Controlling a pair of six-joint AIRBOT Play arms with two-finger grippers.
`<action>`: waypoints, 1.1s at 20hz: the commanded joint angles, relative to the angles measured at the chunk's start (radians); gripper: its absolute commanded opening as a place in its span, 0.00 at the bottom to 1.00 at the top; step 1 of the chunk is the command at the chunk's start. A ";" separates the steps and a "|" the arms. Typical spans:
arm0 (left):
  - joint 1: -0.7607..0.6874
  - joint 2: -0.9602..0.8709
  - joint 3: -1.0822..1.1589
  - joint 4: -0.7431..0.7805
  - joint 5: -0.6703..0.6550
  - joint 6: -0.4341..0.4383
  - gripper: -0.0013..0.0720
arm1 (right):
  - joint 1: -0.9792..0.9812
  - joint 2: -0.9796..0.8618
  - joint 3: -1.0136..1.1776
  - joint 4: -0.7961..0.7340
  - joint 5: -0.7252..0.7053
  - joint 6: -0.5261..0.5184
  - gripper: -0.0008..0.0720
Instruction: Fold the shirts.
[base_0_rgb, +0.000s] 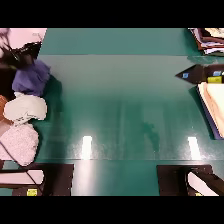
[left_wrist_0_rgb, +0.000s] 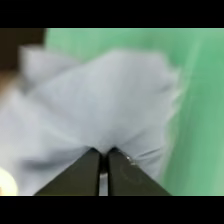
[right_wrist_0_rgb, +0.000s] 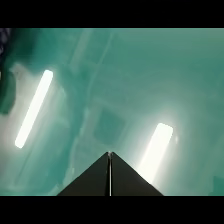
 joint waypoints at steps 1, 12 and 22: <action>-0.080 0.194 0.175 -0.005 -0.097 0.068 0.05 | -0.008 0.000 0.153 0.010 -0.070 -0.001 0.03; -0.817 0.264 0.171 -0.015 -0.340 -0.040 0.05 | -0.008 0.000 0.432 -0.026 -0.117 -0.007 0.03; -1.030 0.012 -0.148 -0.175 -0.206 -0.010 0.91 | -0.008 -0.001 0.432 -0.025 0.076 -0.007 0.03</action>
